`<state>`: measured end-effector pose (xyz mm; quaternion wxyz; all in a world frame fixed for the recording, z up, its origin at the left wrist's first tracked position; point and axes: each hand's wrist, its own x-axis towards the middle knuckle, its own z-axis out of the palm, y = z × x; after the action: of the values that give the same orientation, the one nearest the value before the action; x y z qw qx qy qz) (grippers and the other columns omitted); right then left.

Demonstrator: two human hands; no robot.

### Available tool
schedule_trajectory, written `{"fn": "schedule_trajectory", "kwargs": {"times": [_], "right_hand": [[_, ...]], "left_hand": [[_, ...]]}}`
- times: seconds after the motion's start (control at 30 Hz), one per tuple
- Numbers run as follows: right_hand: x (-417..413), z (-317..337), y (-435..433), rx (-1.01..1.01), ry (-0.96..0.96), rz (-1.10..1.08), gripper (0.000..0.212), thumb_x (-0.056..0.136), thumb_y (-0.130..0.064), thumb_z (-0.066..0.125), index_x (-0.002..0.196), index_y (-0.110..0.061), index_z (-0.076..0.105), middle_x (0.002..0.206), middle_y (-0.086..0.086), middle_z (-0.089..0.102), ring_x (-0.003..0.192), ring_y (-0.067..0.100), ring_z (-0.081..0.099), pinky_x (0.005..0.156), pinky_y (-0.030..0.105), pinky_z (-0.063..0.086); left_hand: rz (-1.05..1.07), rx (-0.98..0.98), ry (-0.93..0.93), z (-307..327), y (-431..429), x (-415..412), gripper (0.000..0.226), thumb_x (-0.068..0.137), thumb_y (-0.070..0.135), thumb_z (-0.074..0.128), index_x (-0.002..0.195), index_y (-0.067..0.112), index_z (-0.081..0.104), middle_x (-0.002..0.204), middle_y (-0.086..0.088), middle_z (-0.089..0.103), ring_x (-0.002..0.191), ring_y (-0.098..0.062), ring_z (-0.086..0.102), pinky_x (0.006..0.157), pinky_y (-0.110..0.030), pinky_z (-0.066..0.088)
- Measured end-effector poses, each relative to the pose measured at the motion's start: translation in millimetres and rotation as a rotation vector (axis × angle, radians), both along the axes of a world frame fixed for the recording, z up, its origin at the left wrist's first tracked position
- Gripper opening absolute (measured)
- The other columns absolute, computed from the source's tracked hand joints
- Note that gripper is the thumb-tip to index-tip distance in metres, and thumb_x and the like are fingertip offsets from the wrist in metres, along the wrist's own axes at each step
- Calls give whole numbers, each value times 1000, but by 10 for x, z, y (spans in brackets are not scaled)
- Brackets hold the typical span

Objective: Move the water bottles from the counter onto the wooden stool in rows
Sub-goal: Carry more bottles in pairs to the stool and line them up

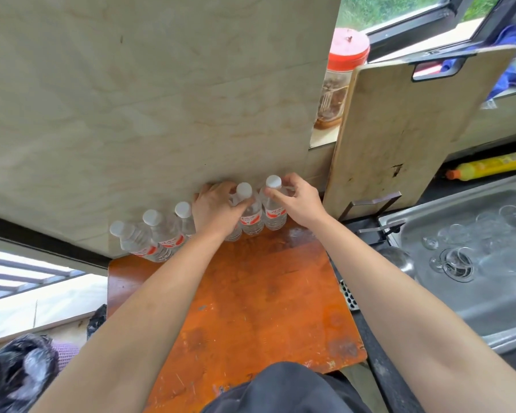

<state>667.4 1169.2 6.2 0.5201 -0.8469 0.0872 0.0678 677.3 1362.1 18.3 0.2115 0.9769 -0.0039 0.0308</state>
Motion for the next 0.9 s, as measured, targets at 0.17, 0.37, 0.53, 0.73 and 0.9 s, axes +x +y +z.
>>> {"fn": "schedule_trajectory", "kwargs": {"times": [0.17,0.37,0.53,0.73,0.9], "right_hand": [[-110,199,-76,-133,-43,79,87,84,-65,68,149,-15,40,151,4,47,138,20,44,105,31,38],[-450,766,-165,-185,-370,-95,72,97,-61,50,155,-23,33,154,-2,41,143,9,35,116,30,30],[-1115,937,-299,-456,-590,-297,70,98,-60,46,156,-25,30,164,5,24,150,18,25,117,40,32],[-2184,963,-580,-904,-625,-447,69,100,-57,44,155,-17,34,165,22,14,153,36,15,121,54,23],[-3246,1129,-1090,-1084,-533,-603,69,101,-57,41,157,-17,31,165,22,13,153,39,12,122,57,15]], "left_hand": [[-1,-94,6,274,102,-63,56,82,63,66,117,20,61,120,3,64,115,-25,56,90,-36,44],[-118,-20,-330,845,428,-308,55,92,52,60,134,16,55,138,-7,56,126,-33,49,100,-44,39],[-243,-28,-568,967,515,-623,59,99,47,46,147,14,42,156,-19,34,142,-39,33,110,-53,31],[-526,-66,-636,887,-185,-1072,57,102,45,44,148,12,43,159,-19,30,145,-36,31,114,-53,26],[-800,-158,-687,1105,-1222,-1619,56,101,42,49,146,10,47,156,-22,34,144,-38,33,112,-58,29]]}}
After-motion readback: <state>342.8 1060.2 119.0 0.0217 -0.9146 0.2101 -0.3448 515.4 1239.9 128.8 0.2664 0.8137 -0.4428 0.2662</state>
